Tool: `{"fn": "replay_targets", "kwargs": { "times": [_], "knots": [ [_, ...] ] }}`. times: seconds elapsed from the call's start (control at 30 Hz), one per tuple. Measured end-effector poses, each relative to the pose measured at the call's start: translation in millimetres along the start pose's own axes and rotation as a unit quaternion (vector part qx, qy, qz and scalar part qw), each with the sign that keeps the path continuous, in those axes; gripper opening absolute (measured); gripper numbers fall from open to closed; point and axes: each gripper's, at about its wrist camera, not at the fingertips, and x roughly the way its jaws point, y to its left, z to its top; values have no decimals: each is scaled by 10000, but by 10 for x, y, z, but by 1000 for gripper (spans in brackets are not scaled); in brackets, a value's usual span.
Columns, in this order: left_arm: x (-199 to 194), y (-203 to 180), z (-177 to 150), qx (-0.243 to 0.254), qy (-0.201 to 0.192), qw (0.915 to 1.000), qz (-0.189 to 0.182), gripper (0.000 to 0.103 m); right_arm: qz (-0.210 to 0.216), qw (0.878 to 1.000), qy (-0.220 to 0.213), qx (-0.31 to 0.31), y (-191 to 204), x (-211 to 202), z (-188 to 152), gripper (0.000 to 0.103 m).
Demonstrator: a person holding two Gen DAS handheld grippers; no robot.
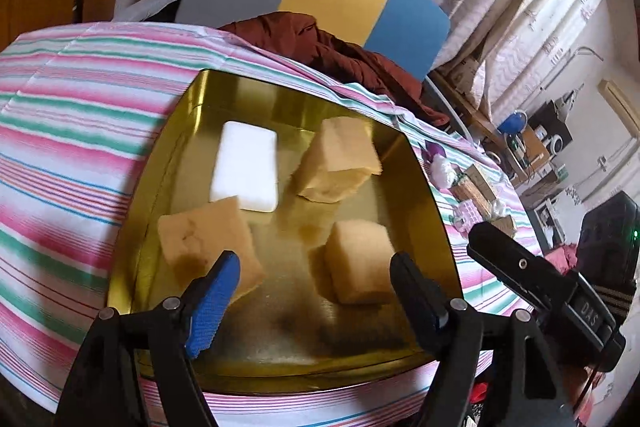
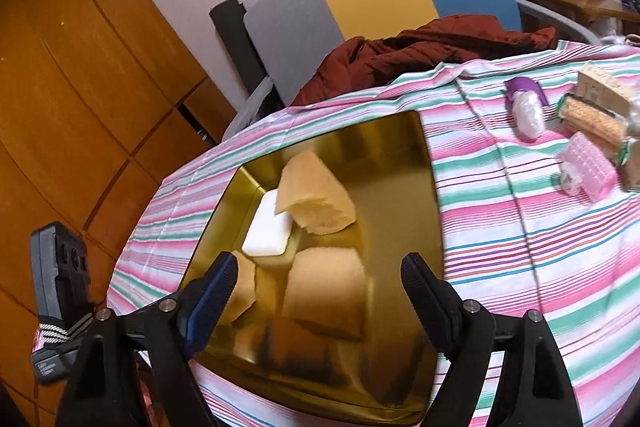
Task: Organize objects
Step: 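Lower both sponges into the gold tray and open both tools, then move the right tool to the purple packet and grasp it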
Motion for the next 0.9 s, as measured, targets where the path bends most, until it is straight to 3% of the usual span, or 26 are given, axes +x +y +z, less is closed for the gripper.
{"fn": "replay_targets", "kwargs": {
  "times": [0.43, 0.7, 0.9],
  "knots": [
    [114, -538, -123, 537, 184, 9976, -398, 79, -229, 9990, -243, 290, -401, -273, 35, 84],
    [210, -976, -217, 1063, 360, 9914, -667, 79, -618, 9947, -554, 610, -831, -513, 35, 84],
    [325, -1256, -281, 1275, 528, 9869, -830, 79, -1136, 9874, -718, 840, -1350, -789, -12, 84]
  ]
}}
